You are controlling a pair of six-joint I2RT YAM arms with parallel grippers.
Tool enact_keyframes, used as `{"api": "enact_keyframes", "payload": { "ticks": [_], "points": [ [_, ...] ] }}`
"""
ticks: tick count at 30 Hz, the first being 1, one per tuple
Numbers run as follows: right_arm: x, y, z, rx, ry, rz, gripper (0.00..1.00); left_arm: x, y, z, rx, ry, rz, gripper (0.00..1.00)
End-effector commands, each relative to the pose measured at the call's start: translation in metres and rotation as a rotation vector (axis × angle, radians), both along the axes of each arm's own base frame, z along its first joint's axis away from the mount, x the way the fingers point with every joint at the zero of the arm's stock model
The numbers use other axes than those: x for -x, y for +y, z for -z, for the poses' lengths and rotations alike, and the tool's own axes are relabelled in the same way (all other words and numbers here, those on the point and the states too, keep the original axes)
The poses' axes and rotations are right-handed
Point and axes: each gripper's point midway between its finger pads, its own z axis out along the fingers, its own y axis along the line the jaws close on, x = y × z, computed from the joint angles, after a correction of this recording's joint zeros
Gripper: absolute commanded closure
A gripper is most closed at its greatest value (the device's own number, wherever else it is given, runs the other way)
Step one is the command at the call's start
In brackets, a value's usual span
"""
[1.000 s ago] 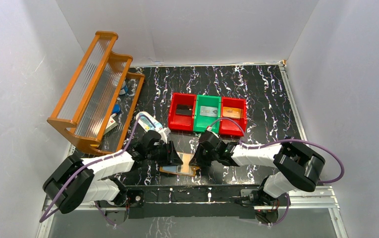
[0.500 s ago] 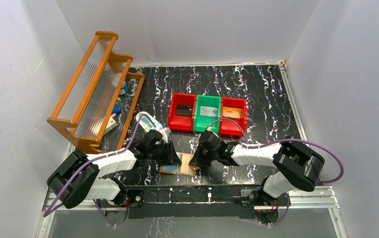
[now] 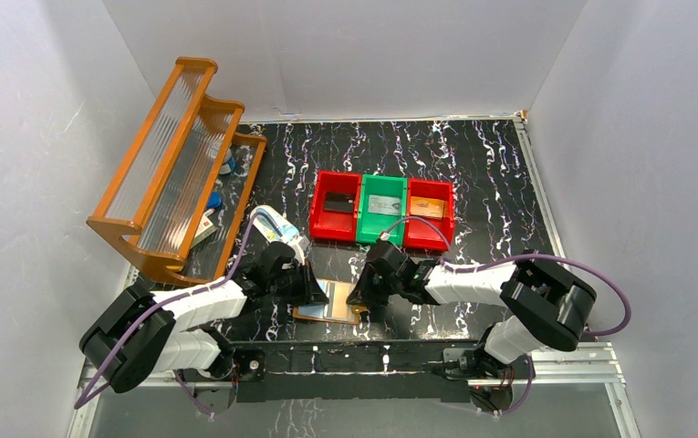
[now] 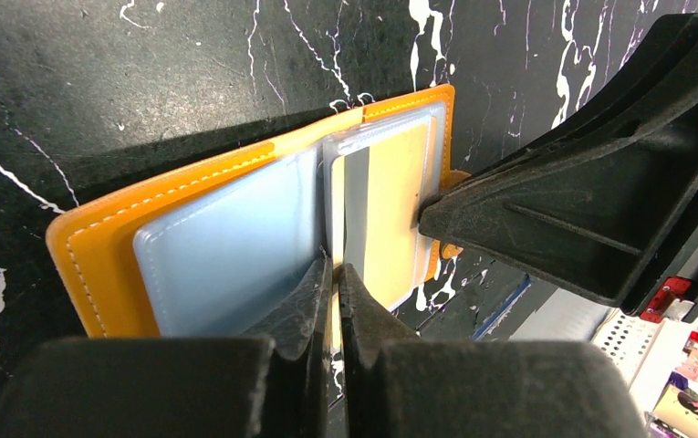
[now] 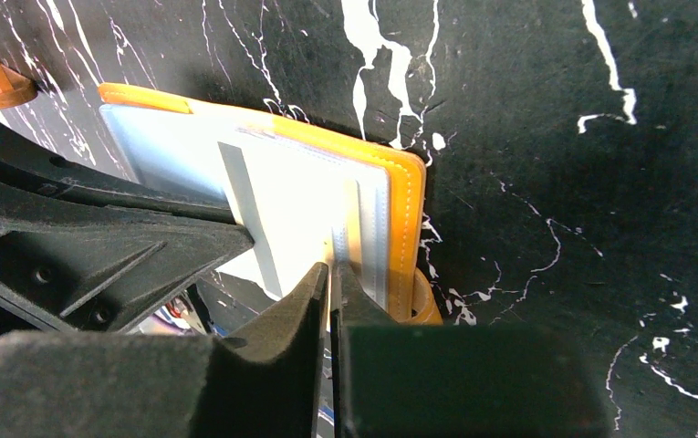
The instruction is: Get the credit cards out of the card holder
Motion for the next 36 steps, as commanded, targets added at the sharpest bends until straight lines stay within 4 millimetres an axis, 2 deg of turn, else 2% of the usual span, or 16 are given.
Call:
{"api": "enact_keyframes", "payload": {
  "ticks": [1, 5, 8, 14, 18, 20, 22, 26, 30, 33, 36],
  "points": [
    [0.017, -0.049, 0.054, 0.243, 0.056, 0.007, 0.84, 0.004, -0.022, -0.027, 0.129, -0.042, 0.094, 1.0],
    [0.017, -0.047, 0.052, 0.235, 0.057, 0.004, 0.75, 0.007, -0.024, -0.031, 0.165, -0.051, 0.109, 1.0],
    [0.015, -0.042, 0.049, 0.22, 0.053, -0.007, 0.73, 0.009, -0.029, -0.039, 0.208, -0.062, 0.133, 1.0],
    [0.015, -0.039, 0.05, 0.221, 0.055, -0.022, 0.78, 0.015, -0.041, -0.051, 0.298, -0.051, 0.185, 0.82],
    [0.017, -0.039, 0.052, 0.222, 0.063, -0.025, 0.8, 0.015, -0.042, -0.054, 0.312, -0.053, 0.189, 0.76],
    [0.017, -0.039, 0.052, 0.221, 0.061, -0.026, 0.81, 0.014, -0.041, -0.051, 0.296, -0.048, 0.185, 0.83],
    [0.016, -0.039, 0.051, 0.218, 0.059, -0.025, 0.81, 0.014, -0.04, -0.049, 0.284, -0.047, 0.186, 0.99],
    [0.014, -0.041, 0.049, 0.228, 0.046, -0.014, 0.79, 0.011, -0.034, -0.043, 0.226, -0.051, 0.167, 1.0],
    [0.01, -0.046, 0.047, 0.255, 0.036, -0.001, 0.72, 0.005, -0.018, -0.031, 0.1, -0.058, 0.114, 1.0],
    [0.01, -0.047, 0.047, 0.258, 0.034, -0.008, 0.7, 0.002, -0.012, -0.033, 0.072, -0.085, 0.098, 1.0],
    [0.01, -0.045, 0.047, 0.26, 0.032, -0.022, 0.72, 0.002, -0.01, -0.036, 0.073, -0.099, 0.095, 1.0]
  ]
}}
